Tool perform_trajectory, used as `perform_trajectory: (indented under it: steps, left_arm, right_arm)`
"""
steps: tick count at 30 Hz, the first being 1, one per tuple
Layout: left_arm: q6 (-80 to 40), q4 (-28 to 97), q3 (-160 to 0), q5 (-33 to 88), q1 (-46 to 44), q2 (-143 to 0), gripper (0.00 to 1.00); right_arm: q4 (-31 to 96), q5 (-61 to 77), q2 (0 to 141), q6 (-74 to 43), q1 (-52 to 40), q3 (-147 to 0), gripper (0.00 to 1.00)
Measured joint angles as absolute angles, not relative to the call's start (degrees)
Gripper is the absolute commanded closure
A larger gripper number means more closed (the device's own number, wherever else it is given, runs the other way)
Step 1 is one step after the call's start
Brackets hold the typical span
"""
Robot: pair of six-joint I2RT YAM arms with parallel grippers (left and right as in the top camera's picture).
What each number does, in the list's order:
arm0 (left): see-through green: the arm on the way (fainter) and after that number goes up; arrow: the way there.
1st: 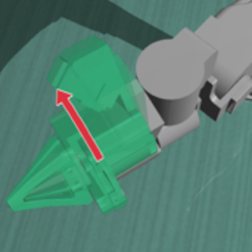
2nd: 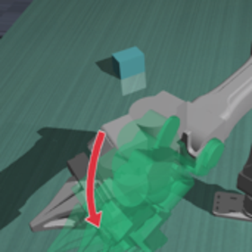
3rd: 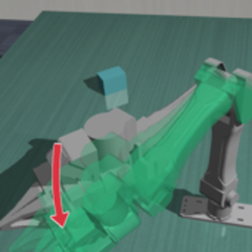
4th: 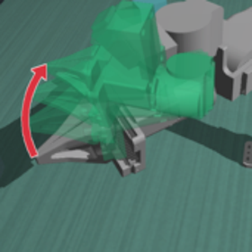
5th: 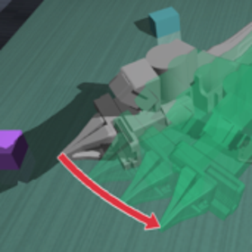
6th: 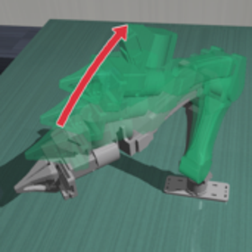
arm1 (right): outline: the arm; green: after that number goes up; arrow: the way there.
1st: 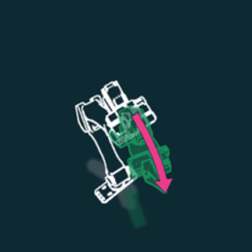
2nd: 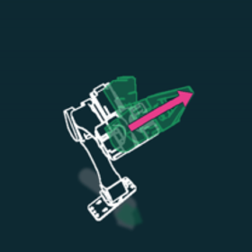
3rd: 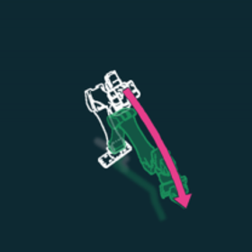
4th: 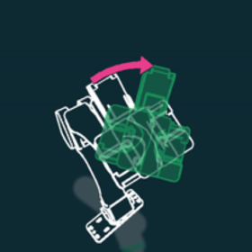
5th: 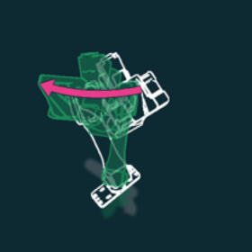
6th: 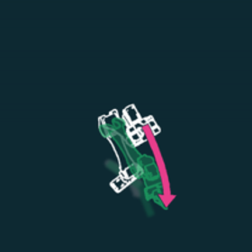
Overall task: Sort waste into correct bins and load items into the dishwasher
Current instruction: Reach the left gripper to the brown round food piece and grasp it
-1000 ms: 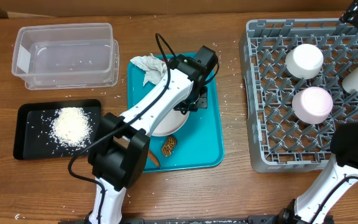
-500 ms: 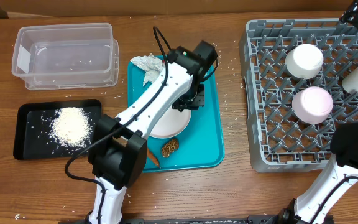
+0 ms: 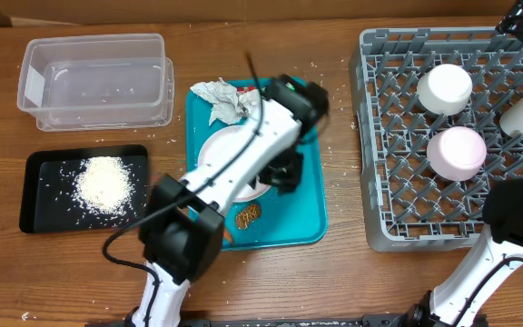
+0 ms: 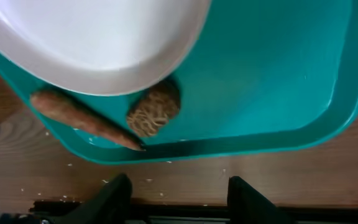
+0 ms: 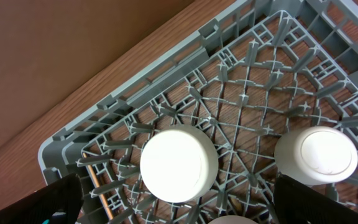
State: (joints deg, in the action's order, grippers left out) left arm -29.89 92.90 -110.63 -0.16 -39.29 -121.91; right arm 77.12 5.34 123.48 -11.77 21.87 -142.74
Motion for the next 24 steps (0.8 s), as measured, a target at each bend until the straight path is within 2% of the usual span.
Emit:
perform_trajectory:
  steps: [5,6,21,24]
  left_arm:
    - [-29.9,91.4,-106.7,-0.3,-44.4,-121.9,0.45]
    - [-29.9,91.5,-105.9,-0.3,-44.6,-121.9,0.43]
    - [-27.9,86.9,-98.4,-4.6,-41.5,-121.9,0.38]
    - [-26.2,85.5,-97.2,-4.3,-40.4,-121.9,0.41]
  right_arm:
    - [77.1,5.3,123.5,-11.8,21.9,-142.7,0.0]
    - [77.1,5.3,123.5,-11.8,21.9,-142.7,0.0]
    - [77.1,5.3,123.5,-11.8,21.9,-142.7,0.0]
    - [77.1,5.3,123.5,-11.8,21.9,-142.7,0.0]
